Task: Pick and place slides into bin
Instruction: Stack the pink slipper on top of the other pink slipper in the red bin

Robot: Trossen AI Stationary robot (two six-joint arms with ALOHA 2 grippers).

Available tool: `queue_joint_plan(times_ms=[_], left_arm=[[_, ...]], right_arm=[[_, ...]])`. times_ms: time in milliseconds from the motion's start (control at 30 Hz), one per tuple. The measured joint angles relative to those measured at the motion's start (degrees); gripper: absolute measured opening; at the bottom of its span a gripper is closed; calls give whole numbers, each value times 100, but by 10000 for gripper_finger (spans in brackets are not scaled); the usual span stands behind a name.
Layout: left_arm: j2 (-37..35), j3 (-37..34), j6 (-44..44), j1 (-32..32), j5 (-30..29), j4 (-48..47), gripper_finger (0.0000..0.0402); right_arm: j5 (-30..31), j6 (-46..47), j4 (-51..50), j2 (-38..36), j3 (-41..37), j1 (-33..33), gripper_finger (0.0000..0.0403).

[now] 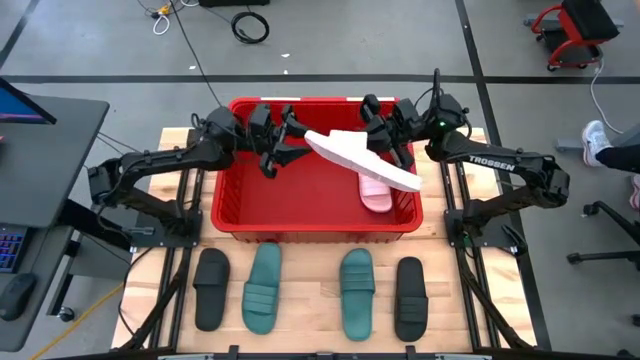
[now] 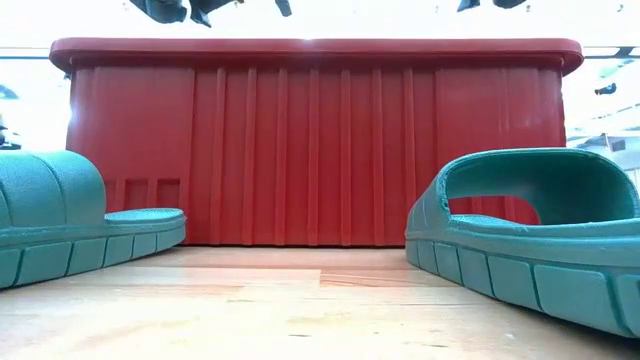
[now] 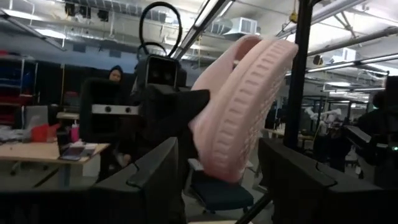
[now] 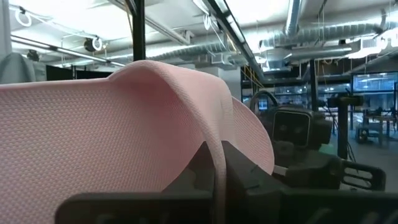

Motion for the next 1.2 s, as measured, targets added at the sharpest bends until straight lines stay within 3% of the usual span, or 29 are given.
queue_joint_plan(times_ms=[267,500,667,833,967,1200], left_arm=[[128,-1,6,-115,-123,370,183],[99,-2,136,-121,72,420,50],[-1,-2,116,-97,139,396,46],[-272,-2,226,-31,153,3,46],[-639,-1,664,98,250,-1013,46],[-1151,-2,1173,297,154,-2432,46]], right_arm=[[157,-153,-343,-2,0,2,11],[255,-139,-393,-8,7,0,14],[579,-85,-421,-5,7,3,44],[777,-21,-565,-2,112,-9,111],[1004,-487,-1464,-19,469,-9,175],[2214,-1743,-5014,-87,1633,-217,263]])
